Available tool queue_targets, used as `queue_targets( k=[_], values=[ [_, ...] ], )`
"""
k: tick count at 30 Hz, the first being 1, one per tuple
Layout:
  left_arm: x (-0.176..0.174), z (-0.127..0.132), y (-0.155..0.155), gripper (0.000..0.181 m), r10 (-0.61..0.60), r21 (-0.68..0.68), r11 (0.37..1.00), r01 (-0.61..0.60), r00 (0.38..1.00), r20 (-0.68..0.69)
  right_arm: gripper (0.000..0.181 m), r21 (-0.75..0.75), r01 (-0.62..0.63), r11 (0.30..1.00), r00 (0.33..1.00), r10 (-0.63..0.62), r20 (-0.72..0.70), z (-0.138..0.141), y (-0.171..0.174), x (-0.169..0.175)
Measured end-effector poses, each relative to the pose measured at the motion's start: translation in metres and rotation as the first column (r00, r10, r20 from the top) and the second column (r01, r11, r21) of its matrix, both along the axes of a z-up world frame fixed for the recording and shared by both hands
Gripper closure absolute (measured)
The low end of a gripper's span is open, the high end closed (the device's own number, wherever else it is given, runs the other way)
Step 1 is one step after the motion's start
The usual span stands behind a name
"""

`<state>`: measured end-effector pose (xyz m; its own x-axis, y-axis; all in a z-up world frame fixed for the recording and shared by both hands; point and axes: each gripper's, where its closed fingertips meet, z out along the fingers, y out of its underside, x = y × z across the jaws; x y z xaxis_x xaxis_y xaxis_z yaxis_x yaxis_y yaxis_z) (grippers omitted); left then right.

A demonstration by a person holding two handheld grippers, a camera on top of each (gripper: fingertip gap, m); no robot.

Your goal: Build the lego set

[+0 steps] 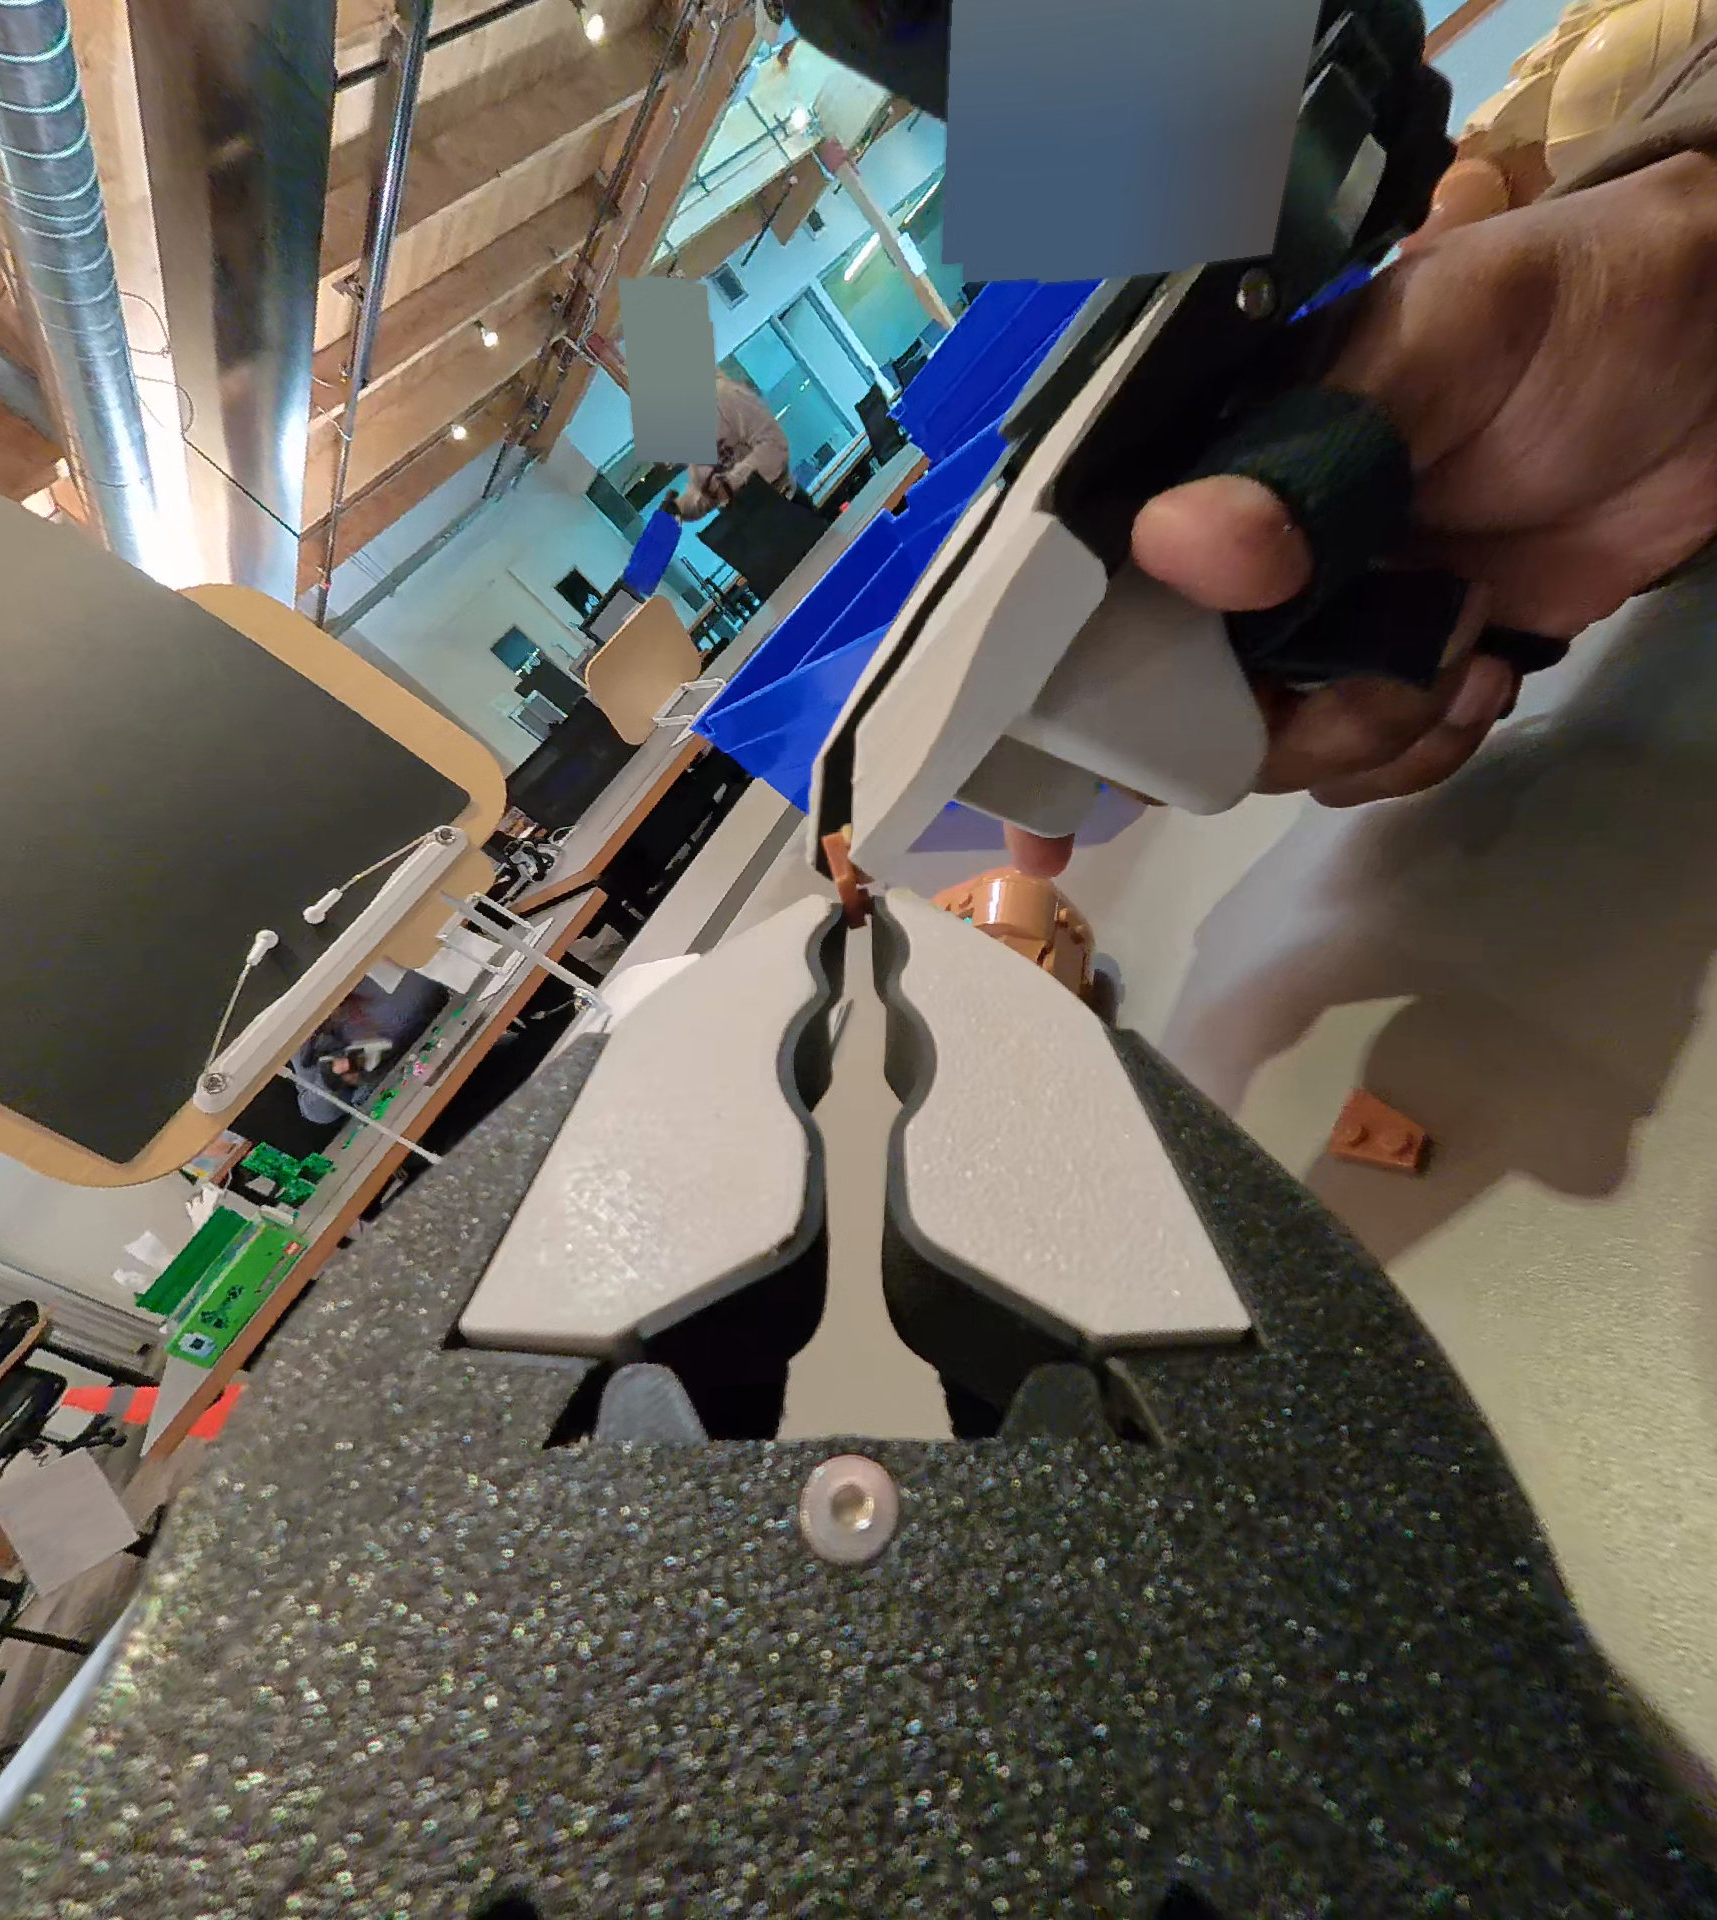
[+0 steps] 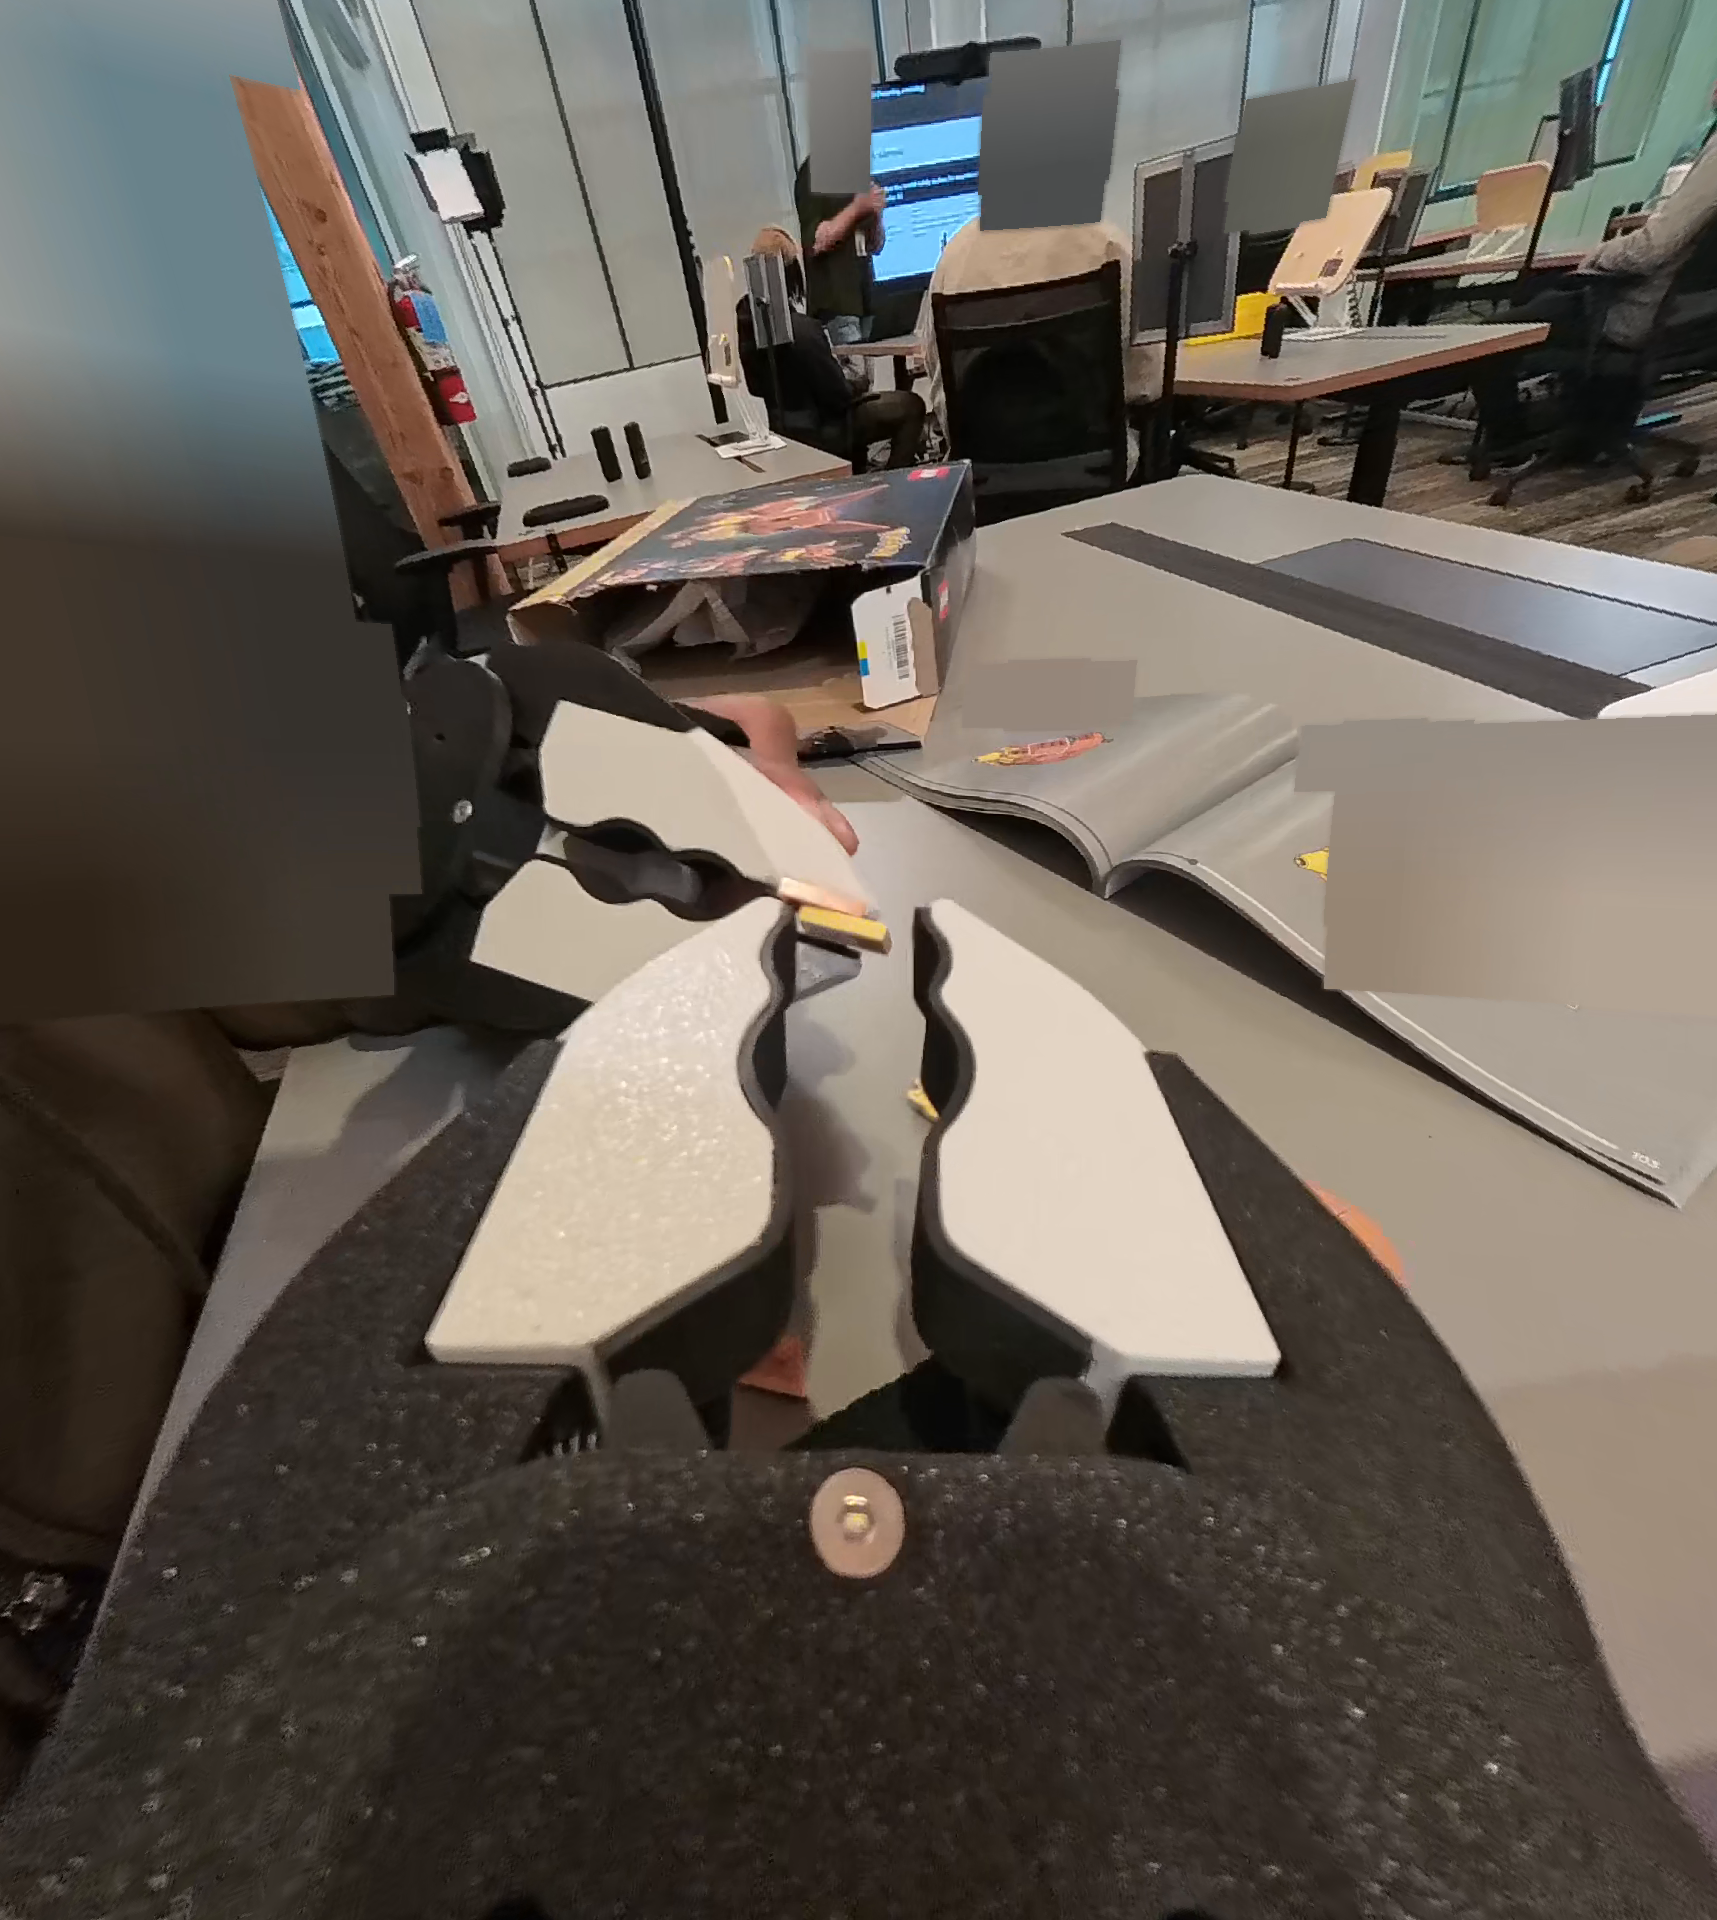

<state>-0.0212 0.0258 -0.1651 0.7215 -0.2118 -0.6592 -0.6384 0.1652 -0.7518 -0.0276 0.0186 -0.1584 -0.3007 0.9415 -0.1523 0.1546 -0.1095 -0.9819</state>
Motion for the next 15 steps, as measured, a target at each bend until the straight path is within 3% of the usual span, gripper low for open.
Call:
queue_targets(
  k=[11,15],
  values=[
    [0.005,0.010,-0.006,0.177,-0.027,0.078,0.996,0.030,0.999,-0.046,0.164,-0.086,-0.092,0.992,0.994,0.086,-0.072,0.009,-0.008,0.005],
    [0.009,0.014,-0.010,0.177,-0.039,0.121,0.992,0.048,0.996,-0.075,0.165,-0.052,-0.124,0.991,0.983,0.115,-0.142,0.014,-0.012,0.009]
  ],
)
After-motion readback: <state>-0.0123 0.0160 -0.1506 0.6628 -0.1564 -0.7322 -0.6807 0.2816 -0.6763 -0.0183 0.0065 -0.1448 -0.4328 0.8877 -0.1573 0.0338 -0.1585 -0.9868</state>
